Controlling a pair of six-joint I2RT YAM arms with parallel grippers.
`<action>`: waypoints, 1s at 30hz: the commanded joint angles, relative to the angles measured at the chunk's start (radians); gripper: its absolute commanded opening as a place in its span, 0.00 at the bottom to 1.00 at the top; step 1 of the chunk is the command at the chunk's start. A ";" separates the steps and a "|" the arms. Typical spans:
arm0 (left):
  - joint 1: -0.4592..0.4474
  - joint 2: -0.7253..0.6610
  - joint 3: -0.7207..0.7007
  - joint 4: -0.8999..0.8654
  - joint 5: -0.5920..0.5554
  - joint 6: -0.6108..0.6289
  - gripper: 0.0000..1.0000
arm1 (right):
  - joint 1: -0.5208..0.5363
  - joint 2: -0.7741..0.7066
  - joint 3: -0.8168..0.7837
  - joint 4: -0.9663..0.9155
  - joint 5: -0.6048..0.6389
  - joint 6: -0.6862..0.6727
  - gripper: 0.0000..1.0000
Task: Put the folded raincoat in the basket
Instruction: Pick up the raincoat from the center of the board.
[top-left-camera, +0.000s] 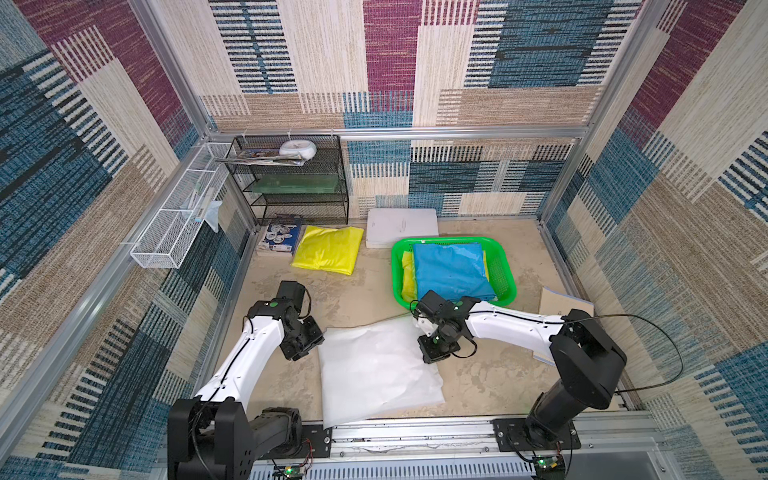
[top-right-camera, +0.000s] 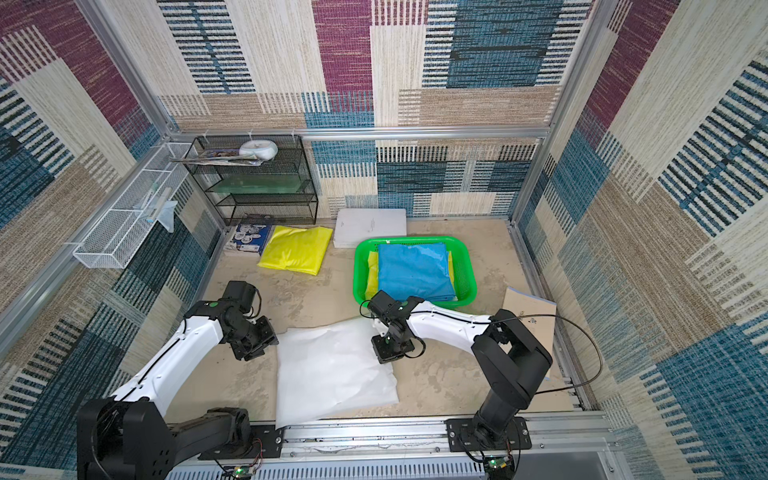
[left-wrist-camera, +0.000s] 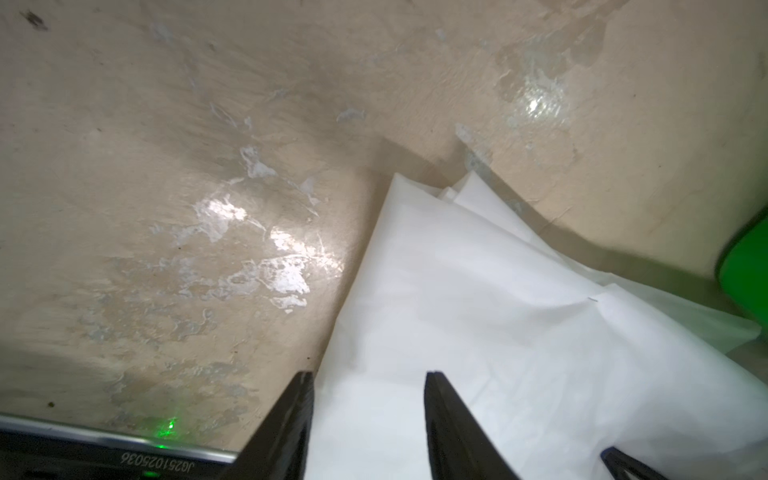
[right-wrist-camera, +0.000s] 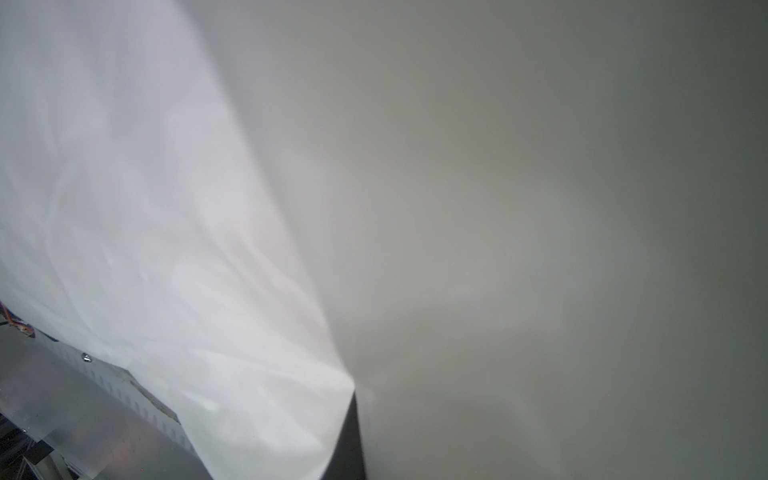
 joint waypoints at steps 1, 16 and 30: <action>-0.013 -0.016 -0.022 0.056 0.118 -0.007 0.48 | -0.029 -0.046 -0.048 -0.017 0.006 0.012 0.00; -0.262 0.053 -0.191 0.319 0.275 -0.038 0.45 | -0.231 -0.179 -0.132 -0.050 0.018 -0.021 0.00; -0.333 0.063 -0.309 0.449 0.281 -0.072 0.34 | -0.238 -0.172 -0.142 -0.029 -0.018 -0.019 0.00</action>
